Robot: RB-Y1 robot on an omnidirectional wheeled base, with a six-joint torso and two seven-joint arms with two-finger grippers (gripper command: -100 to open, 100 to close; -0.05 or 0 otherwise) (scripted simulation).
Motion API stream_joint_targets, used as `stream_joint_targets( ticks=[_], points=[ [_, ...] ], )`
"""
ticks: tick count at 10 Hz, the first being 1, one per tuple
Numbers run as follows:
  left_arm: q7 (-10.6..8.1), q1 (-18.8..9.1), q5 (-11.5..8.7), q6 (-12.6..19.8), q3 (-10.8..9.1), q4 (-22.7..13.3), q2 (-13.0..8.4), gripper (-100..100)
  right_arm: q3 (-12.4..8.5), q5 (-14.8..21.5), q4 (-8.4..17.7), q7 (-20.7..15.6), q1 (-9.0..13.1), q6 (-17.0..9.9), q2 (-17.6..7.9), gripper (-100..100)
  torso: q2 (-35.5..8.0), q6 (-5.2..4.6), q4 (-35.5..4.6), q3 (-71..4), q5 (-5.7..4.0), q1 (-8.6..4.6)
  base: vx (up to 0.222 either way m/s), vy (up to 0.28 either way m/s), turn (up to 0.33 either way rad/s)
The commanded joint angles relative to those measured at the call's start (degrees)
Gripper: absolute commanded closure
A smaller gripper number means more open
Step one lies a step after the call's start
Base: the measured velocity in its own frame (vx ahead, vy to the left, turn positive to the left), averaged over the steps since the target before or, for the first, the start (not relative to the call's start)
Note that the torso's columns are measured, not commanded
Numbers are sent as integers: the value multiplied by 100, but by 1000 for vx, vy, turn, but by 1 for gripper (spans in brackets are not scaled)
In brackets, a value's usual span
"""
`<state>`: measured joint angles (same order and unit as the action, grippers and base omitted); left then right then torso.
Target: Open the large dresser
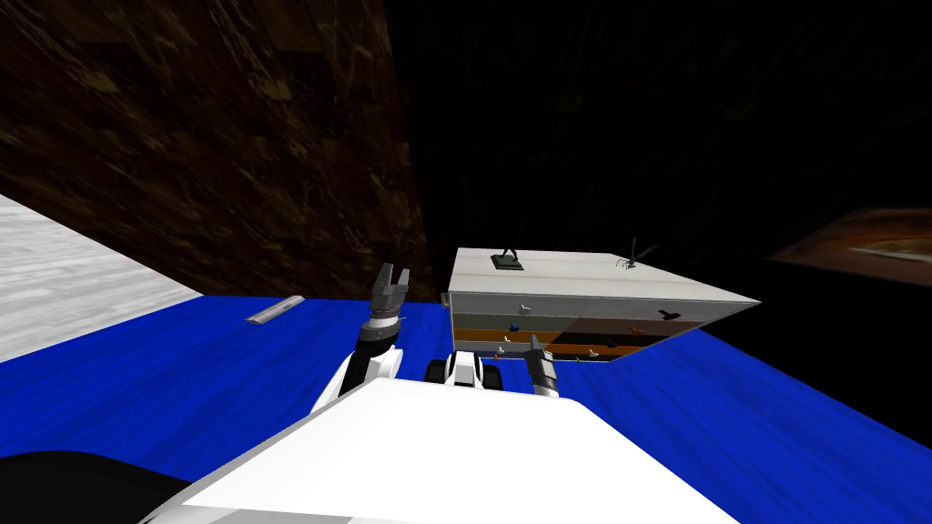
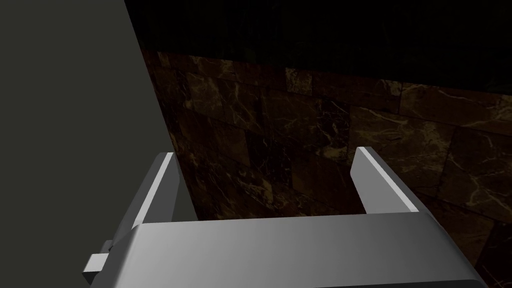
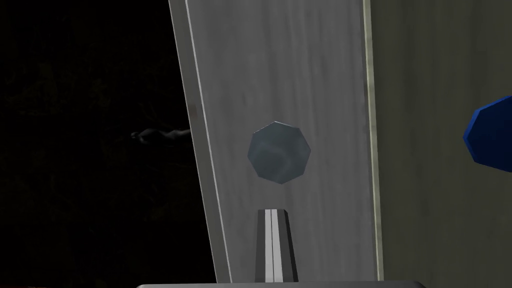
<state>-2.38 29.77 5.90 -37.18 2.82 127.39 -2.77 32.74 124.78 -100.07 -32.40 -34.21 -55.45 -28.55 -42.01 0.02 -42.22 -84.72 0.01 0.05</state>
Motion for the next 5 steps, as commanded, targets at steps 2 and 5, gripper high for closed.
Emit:
stream_joint_targets(
  ticks=[2,5],
  points=[
    [0,1,0,0,0,0,0,0,35,173,437,143,255,-333,130,-100,5,-2,4,-7,-1,-6,13,-24,42],
    [0,1,0,0,0,0,0,0,57,282,737,241,428,-554,220,-100,-33,-2,-8,18,0,-4,20,-21,32]
  ],
)
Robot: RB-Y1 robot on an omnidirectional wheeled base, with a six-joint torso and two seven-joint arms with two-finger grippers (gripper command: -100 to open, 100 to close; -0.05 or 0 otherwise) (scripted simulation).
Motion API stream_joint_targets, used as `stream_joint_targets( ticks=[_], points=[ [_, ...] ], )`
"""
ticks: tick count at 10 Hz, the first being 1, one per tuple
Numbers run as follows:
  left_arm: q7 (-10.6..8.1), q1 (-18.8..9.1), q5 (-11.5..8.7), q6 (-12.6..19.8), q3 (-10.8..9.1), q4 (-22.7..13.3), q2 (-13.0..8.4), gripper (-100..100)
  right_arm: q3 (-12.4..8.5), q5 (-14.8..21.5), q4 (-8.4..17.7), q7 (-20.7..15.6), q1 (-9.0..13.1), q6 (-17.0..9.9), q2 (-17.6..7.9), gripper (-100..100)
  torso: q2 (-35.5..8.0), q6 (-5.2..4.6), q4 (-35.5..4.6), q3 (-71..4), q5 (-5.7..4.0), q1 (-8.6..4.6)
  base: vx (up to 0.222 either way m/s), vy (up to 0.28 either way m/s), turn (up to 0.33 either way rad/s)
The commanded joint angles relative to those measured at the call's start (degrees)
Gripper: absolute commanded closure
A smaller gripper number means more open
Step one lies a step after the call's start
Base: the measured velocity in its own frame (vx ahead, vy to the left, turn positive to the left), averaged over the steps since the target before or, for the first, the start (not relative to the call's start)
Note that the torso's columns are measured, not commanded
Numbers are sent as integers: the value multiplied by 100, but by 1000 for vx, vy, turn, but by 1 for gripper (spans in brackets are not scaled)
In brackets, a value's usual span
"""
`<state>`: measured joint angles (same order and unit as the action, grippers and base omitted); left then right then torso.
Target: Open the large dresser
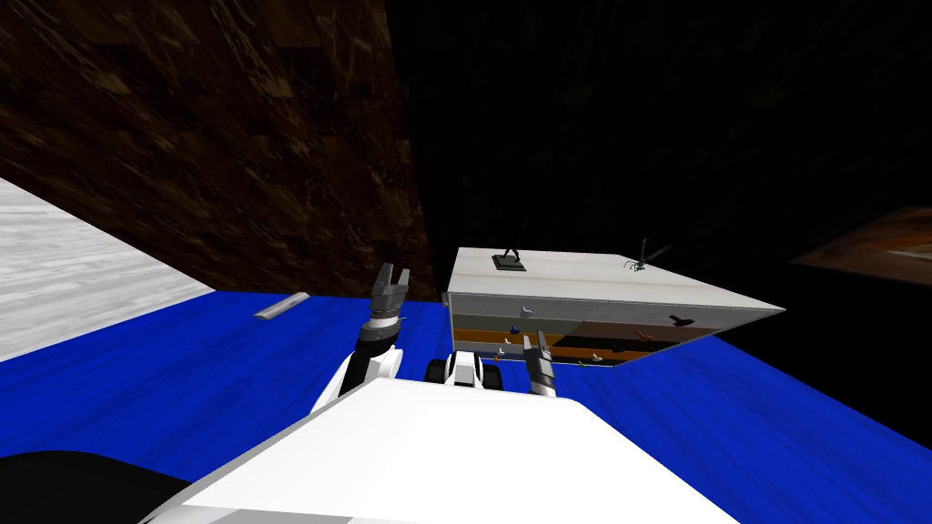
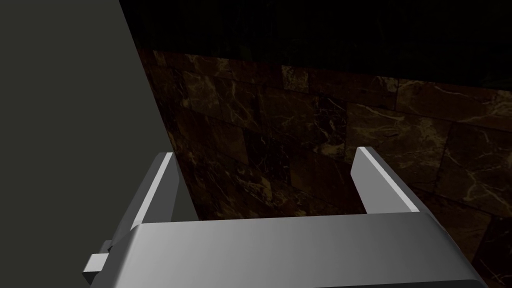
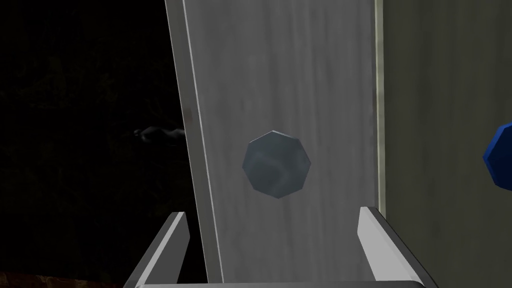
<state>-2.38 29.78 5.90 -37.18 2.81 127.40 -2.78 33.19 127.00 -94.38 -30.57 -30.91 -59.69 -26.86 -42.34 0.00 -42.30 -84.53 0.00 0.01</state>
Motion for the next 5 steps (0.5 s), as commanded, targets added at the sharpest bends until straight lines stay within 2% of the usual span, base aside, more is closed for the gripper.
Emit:
stream_joint_targets(
  ticks=[1,5],
  points=[
    [0,0,0,0,0,0,0,0,18,96,273,91,158,-205,82,-100,-3,0,-1,2,0,1,9,-17,32],
    [0,0,0,0,0,0,0,0,43,226,666,220,383,-483,199,-100,6,0,2,-4,0,-1,7,-17,34]
  ],
)
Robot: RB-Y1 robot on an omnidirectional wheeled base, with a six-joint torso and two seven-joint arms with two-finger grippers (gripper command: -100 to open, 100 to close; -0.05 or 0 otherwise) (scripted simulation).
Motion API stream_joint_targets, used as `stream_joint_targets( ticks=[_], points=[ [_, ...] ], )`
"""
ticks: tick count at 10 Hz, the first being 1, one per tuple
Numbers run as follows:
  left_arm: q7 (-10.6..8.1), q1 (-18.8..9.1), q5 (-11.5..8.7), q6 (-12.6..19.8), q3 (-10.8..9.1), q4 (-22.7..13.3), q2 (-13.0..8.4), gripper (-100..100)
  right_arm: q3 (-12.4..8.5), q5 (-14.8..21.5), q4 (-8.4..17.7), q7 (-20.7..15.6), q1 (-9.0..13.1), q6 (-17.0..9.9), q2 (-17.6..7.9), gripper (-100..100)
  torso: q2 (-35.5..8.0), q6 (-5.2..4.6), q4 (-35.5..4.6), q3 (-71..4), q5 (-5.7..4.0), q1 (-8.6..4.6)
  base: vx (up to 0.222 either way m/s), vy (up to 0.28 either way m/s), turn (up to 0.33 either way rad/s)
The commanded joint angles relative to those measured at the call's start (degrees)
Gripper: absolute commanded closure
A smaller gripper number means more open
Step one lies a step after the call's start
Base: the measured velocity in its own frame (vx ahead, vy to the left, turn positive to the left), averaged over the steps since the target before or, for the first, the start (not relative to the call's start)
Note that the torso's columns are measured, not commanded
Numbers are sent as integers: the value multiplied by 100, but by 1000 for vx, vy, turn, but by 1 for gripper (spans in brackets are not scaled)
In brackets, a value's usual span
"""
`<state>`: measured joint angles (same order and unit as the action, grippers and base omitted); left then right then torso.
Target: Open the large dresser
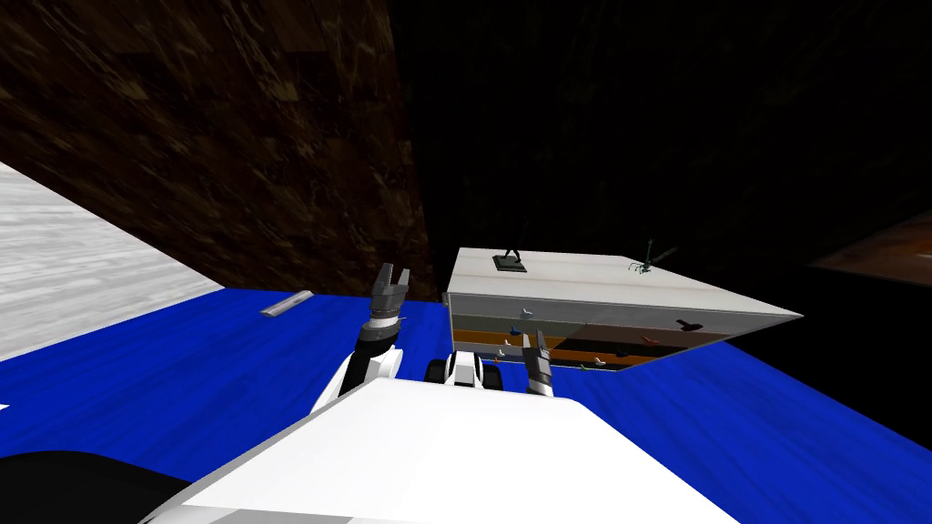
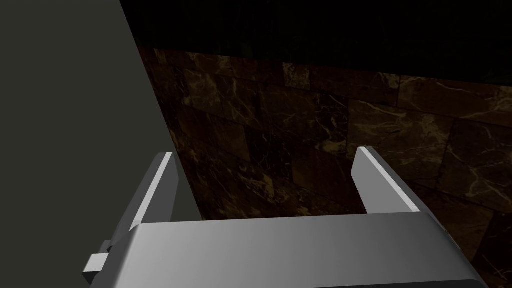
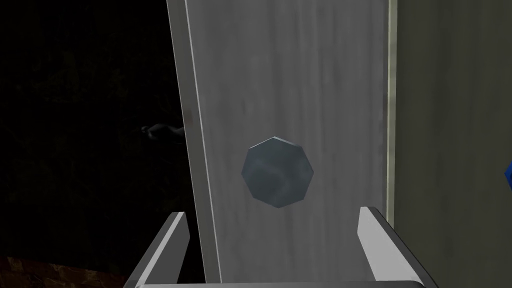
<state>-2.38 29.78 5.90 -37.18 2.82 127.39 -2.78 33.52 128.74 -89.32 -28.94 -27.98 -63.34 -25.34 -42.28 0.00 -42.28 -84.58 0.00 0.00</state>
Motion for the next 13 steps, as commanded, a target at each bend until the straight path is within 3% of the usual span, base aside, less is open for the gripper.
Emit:
stream_joint_targets(
  ticks=[1,13],
  points=[
    [0,0,0,0,0,0,0,0,20,107,335,114,190,-240,98,-100,1,0,0,0,0,0,12,-22,44],
    [0,0,0,0,0,0,0,0,103,539,1655,544,945,-1173,490,-100,-1,0,0,1,0,-1,10,-21,35]
  ],
)
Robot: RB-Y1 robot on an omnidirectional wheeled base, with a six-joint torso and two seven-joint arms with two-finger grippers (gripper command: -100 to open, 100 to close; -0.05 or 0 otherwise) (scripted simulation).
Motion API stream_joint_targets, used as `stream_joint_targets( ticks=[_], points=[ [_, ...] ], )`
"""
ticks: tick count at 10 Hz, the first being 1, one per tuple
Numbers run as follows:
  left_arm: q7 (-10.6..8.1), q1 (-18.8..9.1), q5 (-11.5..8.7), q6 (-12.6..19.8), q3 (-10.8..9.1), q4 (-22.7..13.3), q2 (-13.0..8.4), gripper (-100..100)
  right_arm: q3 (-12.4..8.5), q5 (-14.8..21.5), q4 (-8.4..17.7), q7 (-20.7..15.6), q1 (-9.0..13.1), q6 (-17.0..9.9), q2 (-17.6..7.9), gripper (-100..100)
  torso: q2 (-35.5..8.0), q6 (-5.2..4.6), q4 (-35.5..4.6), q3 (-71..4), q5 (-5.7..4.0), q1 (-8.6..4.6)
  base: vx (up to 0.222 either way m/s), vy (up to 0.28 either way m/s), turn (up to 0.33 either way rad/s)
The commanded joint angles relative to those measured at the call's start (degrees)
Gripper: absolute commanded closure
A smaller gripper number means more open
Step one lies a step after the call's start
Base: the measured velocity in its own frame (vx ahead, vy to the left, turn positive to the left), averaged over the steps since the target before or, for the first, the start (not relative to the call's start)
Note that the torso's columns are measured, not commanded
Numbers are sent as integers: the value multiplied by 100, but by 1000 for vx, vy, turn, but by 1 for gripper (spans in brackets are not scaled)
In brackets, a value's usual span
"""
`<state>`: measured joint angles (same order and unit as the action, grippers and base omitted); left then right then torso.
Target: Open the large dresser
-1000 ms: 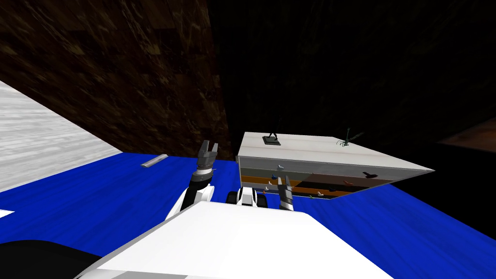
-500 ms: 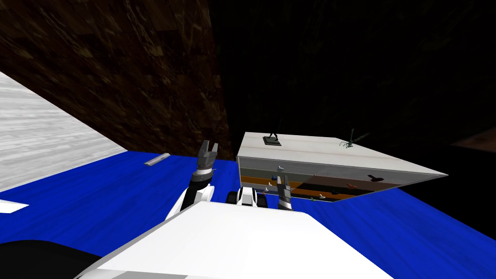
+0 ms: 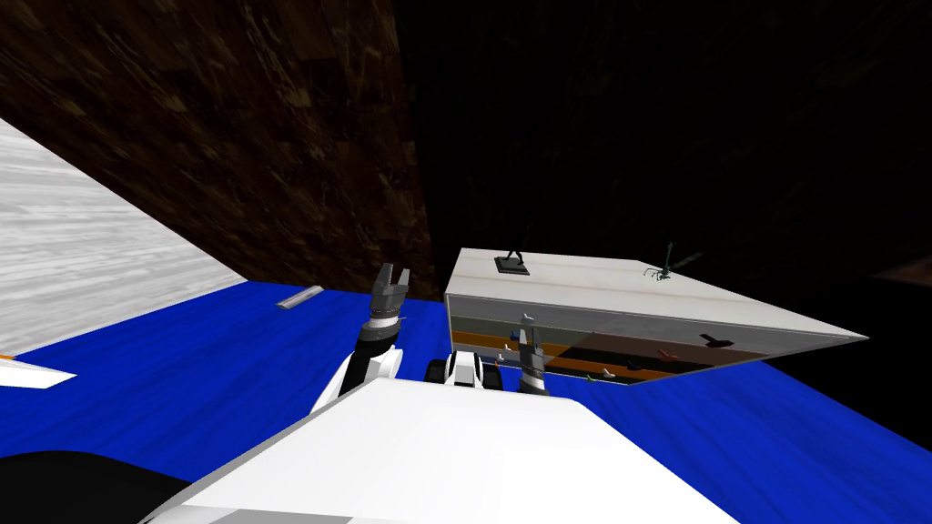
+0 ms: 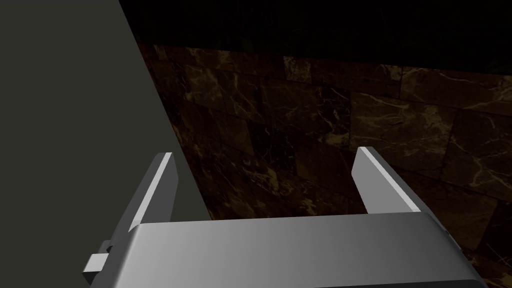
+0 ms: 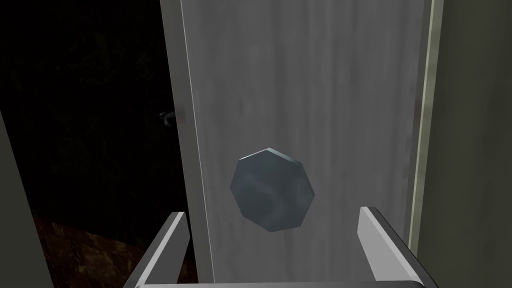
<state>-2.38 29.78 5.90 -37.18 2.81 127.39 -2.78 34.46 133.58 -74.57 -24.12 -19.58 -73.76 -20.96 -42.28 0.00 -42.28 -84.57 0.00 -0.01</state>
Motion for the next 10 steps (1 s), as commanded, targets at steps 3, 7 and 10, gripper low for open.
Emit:
stream_joint_targets(
  ticks=[3,7,10],
  points=[
    [0,0,0,0,0,0,0,0,28,153,512,170,292,-356,152,-100,-1,0,0,0,1,3,1,-15,32],
    [0,0,0,0,0,0,0,0,51,282,985,325,559,-669,292,-100,0,0,0,0,0,1,-8,-12,33],
    [0,0,0,0,0,0,0,0,-14,174,741,216,612,-406,210,-100,0,1,0,0,1,3,-8,-1,1]
  ],
)
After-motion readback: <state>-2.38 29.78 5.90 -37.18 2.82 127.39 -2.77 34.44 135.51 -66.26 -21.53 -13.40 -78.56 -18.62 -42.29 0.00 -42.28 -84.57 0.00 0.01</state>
